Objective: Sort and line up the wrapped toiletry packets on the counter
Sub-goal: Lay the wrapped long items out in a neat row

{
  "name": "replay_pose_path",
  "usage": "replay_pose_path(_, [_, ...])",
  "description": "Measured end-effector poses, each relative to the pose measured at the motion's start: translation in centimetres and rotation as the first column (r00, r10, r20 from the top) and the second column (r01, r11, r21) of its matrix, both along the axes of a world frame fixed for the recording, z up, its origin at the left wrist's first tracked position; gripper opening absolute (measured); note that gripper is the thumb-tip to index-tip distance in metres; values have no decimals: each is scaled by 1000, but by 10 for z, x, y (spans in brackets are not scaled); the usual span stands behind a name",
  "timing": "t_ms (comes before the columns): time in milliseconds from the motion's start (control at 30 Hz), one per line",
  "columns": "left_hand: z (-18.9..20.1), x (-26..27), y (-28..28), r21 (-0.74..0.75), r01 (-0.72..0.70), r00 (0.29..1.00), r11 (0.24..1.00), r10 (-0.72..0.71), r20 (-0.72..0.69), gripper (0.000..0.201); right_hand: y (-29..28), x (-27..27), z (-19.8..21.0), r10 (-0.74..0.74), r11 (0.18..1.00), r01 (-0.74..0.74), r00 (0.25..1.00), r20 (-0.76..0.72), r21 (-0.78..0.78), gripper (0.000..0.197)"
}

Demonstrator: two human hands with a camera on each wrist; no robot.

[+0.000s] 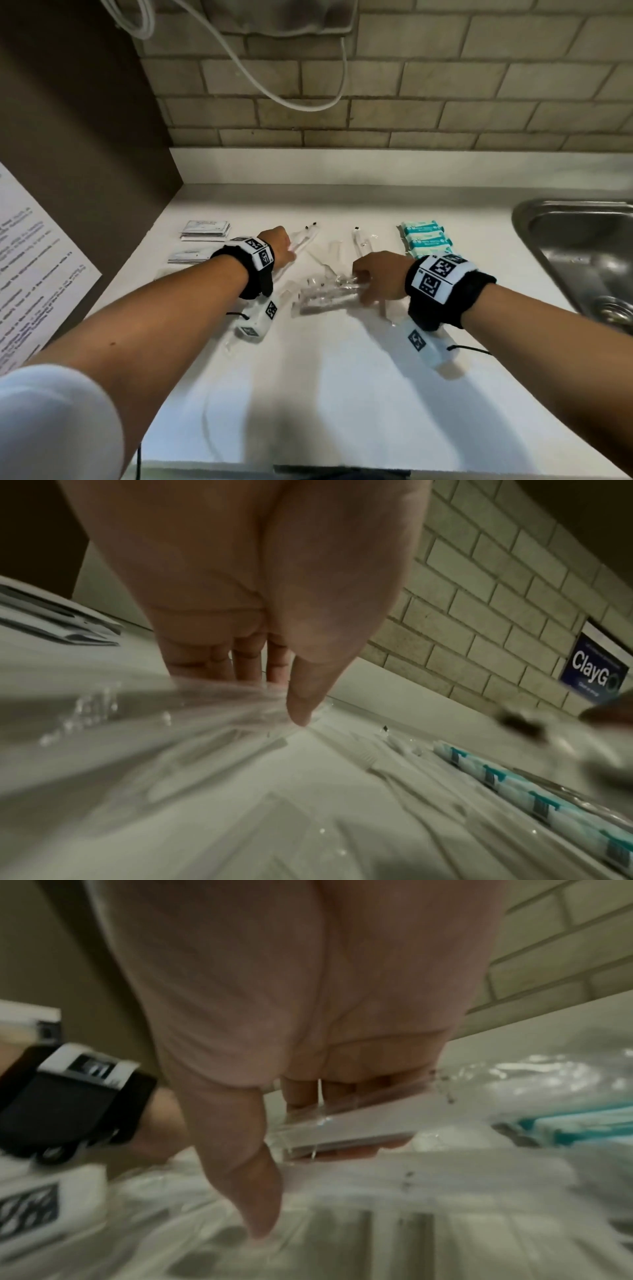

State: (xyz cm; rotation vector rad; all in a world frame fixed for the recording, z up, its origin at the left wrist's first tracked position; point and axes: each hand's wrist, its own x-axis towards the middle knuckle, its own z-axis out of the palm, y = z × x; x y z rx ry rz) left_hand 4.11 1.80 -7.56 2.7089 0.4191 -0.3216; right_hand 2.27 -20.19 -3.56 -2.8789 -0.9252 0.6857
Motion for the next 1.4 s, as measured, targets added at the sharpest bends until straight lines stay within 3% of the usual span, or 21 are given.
replay_pose_path(167, [5, 5, -1, 1, 33, 999, 999, -33, 1, 45, -9, 15, 16, -234, 960, 223, 971, 48, 171, 26])
replay_pose_path(267, [4, 6, -2, 92, 154, 986, 984, -147, -82, 38, -10, 20, 15, -442, 843, 418, 897, -4, 338, 28])
replay_pose_path(400, [12, 6, 0, 14, 154, 987, 988, -153, -46, 25, -5, 17, 6, -519, 790, 495, 854, -33, 361, 16])
replay_pose_path(467, [19, 3, 0, -69, 137, 989, 988, -132, 67, 25, 0, 11, 2, -533, 779, 511, 845, -46, 363, 19])
replay_pose_path(567, [32, -6, -8, -309, 118, 978, 944, -56, 202, 27, 13, 6, -3, -561, 707, 548, 820, -117, 448, 23])
replay_pose_path(700, [35, -22, -19, -619, 81, 989, 781, 13, 146, 29, 36, 1, -6, -525, 589, 519, 828, -195, 619, 27])
replay_pose_path(767, [29, -28, -18, -681, 64, 995, 729, 6, 100, 34, 49, -2, -6, -502, 565, 492, 842, -198, 663, 30])
replay_pose_path(833, [22, -32, -14, -693, 35, 996, 720, 35, 87, 50, 61, -6, -6, -454, 613, 447, 874, -173, 651, 26])
replay_pose_path(900, [20, -38, -11, -726, -9, 993, 688, 89, 72, 50, 70, -8, -7, -384, 716, 373, 916, -113, 590, 18])
replay_pose_path(967, [23, -47, -14, -776, -56, 990, 629, 139, 41, 47, 76, -10, -6, -314, 776, 316, 944, -100, 546, 23])
replay_pose_path(1100, [21, -51, -18, -805, -27, 980, 593, 176, 96, 16, 75, -4, -5, -196, 817, 292, 952, -237, 497, 44])
replay_pose_path(1200, [19, -51, -20, -830, -39, 980, 556, 182, 76, 18, 57, 11, -5, -154, 823, 316, 924, -351, 471, 49])
replay_pose_path(1300, [14, -47, -19, -791, -60, 971, 608, 218, 94, 15, 33, 28, -3, -191, 837, 376, 881, -433, 397, 65])
replay_pose_path(1400, [15, -45, -16, -770, -93, 957, 632, 269, 105, 17, 17, 46, -5, -310, 876, 380, 915, -256, 298, 55])
